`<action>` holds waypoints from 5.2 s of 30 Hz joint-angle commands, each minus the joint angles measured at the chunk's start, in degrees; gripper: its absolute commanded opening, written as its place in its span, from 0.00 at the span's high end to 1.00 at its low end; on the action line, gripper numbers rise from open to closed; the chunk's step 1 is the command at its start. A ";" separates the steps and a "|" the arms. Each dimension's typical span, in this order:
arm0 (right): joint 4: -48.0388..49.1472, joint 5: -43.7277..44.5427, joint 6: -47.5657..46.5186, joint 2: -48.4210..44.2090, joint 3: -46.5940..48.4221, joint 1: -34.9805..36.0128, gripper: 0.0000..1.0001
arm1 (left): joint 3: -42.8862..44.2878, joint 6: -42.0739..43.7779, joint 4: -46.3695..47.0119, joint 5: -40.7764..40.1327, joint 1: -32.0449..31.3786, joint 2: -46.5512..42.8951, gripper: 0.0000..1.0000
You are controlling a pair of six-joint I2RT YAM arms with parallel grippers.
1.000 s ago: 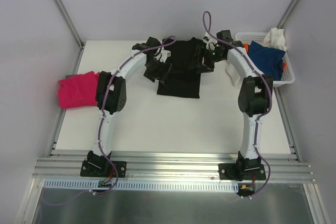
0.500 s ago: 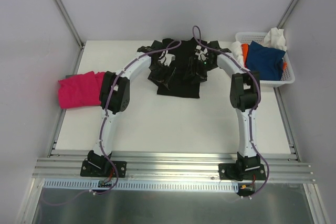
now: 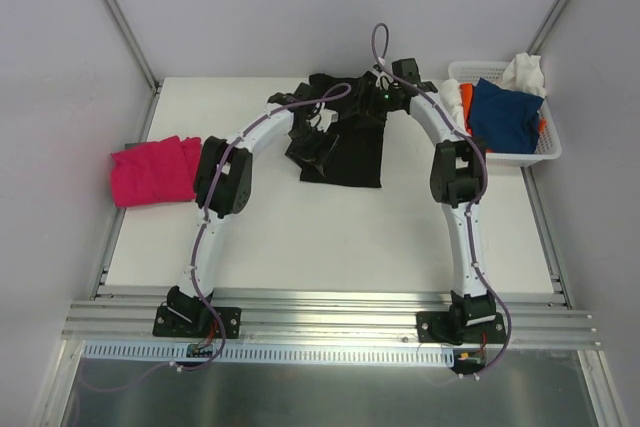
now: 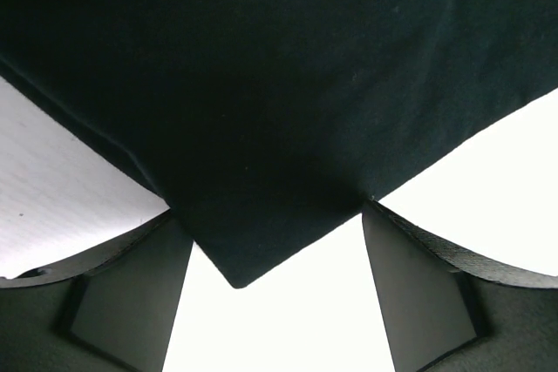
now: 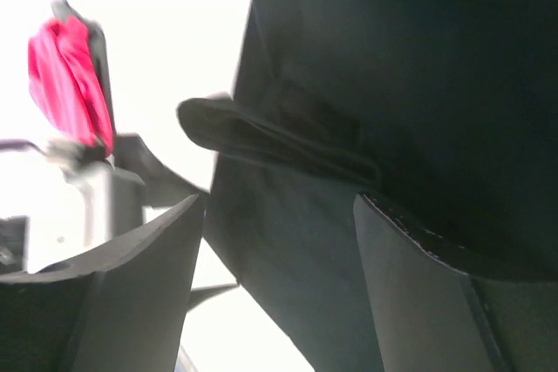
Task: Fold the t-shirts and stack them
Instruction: Fold the tshirt
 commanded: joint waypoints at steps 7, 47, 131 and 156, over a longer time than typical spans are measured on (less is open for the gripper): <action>-0.41 1.99 -4.24 -9.31 -0.06 -2.22 0.27 | -3.57 -0.08 -0.73 -1.07 -0.81 -4.40 0.23; -11.41 -1.09 -19.11 -22.34 -43.51 -6.09 0.44 | -8.33 -1.93 -0.99 7.28 3.59 -5.64 0.33; 4.07 7.27 -4.25 -10.37 1.60 -5.92 0.16 | 21.84 0.71 6.56 -18.73 7.98 0.98 0.01; 8.20 -7.85 11.22 -5.12 -10.64 -0.56 0.17 | 0.81 -8.26 -1.26 15.89 13.68 -5.91 0.01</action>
